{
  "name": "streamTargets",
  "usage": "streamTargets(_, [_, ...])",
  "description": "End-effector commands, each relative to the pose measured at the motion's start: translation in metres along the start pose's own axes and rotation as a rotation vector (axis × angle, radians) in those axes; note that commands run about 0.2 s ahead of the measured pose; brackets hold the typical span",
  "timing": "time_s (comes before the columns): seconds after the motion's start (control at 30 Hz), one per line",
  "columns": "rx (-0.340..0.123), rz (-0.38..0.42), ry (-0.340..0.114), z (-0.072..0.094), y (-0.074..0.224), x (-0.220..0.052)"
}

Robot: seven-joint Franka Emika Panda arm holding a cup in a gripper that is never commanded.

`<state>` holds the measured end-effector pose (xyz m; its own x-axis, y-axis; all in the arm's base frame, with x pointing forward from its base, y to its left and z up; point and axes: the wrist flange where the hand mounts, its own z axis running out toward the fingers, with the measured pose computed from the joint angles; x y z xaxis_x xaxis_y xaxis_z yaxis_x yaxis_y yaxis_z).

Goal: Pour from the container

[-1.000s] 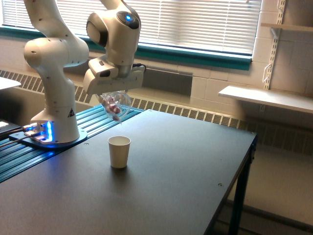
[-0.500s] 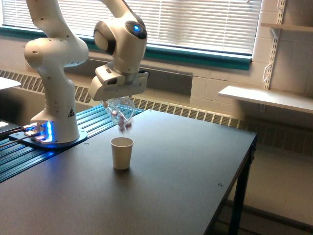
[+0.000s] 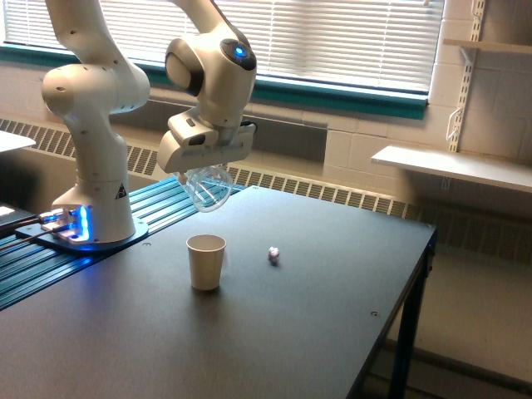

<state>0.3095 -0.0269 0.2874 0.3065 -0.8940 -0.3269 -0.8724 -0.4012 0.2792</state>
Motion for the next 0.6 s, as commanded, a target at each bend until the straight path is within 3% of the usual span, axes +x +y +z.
streamTargets(0.03, [0.003, -0.003, 0.012, -0.004, -0.0039, -0.001])
streamTargets(0.37, [0.02, 0.018, 0.015, -0.0107, -0.0058, 0.0003])
streamTargets(0.6, [0.006, 0.034, 0.05, -0.0111, -0.0086, -0.0029])
